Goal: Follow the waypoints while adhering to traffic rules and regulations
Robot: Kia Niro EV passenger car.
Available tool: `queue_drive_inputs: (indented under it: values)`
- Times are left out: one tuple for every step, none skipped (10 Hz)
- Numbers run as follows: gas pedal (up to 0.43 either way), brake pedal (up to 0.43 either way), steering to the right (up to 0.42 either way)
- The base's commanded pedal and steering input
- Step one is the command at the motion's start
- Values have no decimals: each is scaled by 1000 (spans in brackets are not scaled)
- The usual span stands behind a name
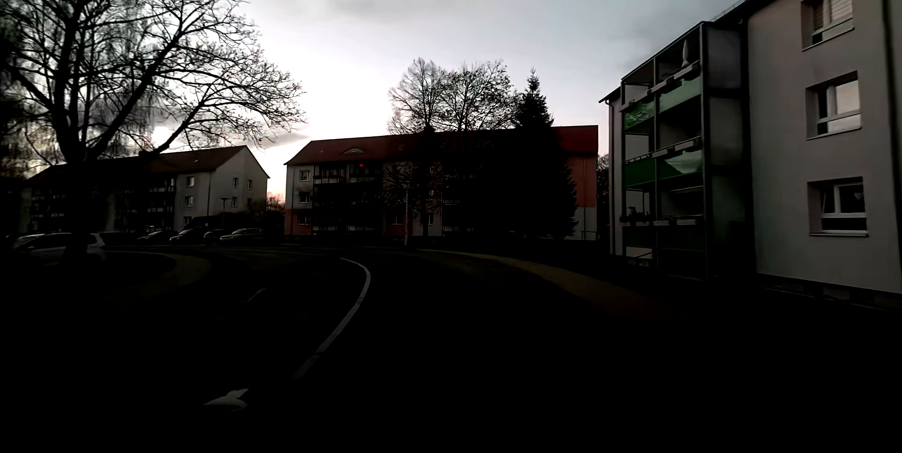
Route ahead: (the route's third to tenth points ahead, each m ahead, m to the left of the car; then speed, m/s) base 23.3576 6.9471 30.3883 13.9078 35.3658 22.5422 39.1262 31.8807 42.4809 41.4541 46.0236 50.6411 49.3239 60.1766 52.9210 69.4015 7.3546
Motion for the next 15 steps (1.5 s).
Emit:
queue_drive_inputs:
  values:
    - [28,0,-47]
    - [28,0,-50]
    - [28,0,-53]
    - [28,0,-59]
    - [28,0,-65]
    - [28,0,-67]
    - [39,0,-69]
    - [39,0,-73]
    - [47,0,-80]
    - [79,0,-91]
    - [87,0,-101]
    - [87,0,-111]
    - [87,0,-116]
    - [87,0,-118]
    - [87,0,-119]
